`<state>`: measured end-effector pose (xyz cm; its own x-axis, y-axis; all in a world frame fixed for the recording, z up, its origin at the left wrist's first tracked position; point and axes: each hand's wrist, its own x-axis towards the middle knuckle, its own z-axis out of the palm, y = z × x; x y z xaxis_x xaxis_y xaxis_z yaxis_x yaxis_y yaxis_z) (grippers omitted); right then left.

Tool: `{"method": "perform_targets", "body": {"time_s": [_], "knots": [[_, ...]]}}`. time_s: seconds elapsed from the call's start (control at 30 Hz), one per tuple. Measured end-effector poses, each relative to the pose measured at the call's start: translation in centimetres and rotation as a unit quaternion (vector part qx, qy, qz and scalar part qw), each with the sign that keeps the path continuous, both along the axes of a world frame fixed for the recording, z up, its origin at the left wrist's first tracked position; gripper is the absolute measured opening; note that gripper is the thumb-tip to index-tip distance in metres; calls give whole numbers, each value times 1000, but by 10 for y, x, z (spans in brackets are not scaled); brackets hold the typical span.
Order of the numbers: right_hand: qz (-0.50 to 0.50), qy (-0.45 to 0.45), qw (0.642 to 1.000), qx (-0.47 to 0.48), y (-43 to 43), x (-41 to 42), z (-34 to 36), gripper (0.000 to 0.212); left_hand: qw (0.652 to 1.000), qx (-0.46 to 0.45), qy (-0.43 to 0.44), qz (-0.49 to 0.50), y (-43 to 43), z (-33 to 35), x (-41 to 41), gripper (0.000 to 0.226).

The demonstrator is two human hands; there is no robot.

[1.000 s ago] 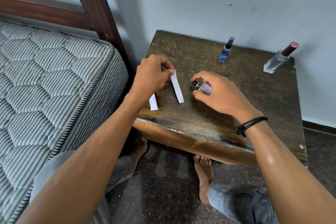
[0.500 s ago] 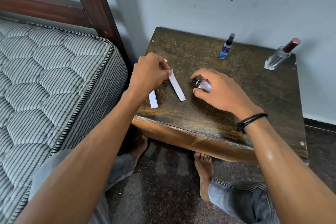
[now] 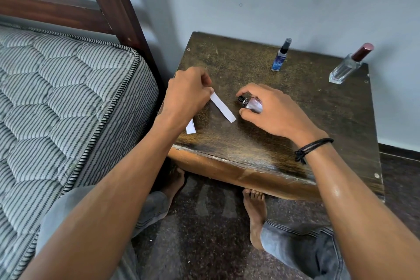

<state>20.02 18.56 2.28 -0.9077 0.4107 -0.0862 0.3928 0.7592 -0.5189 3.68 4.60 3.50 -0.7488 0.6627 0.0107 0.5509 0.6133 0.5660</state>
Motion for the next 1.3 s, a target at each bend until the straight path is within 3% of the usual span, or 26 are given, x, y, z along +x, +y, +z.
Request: {"method": "perform_targets", "body": {"time_s": [0.13,0.33,0.7,0.87,1.03,1.3], "knots": [[1,-2,1000,0,0,0,1,33,1000,-18,-12,-5,-1,4,-4,15],[2,-5,1000,3,0,-3,1,33,992,-64,-58,-94,2,4,7,31],[2,-5,1000,4,0,-4,1,32,990,-70,-53,-107,2,-5,13,53],[2,-8,1000,5,0,-4,1,33,989,-67,-79,-101,3,-2,10,51],[3,-6,1000,1,0,-4,1,32,985,-64,-139,-75,3,2,2,33],[-7,4,1000,-15,0,-3,1,32,990,-97,-95,-26,-1,6,-6,22]]}}
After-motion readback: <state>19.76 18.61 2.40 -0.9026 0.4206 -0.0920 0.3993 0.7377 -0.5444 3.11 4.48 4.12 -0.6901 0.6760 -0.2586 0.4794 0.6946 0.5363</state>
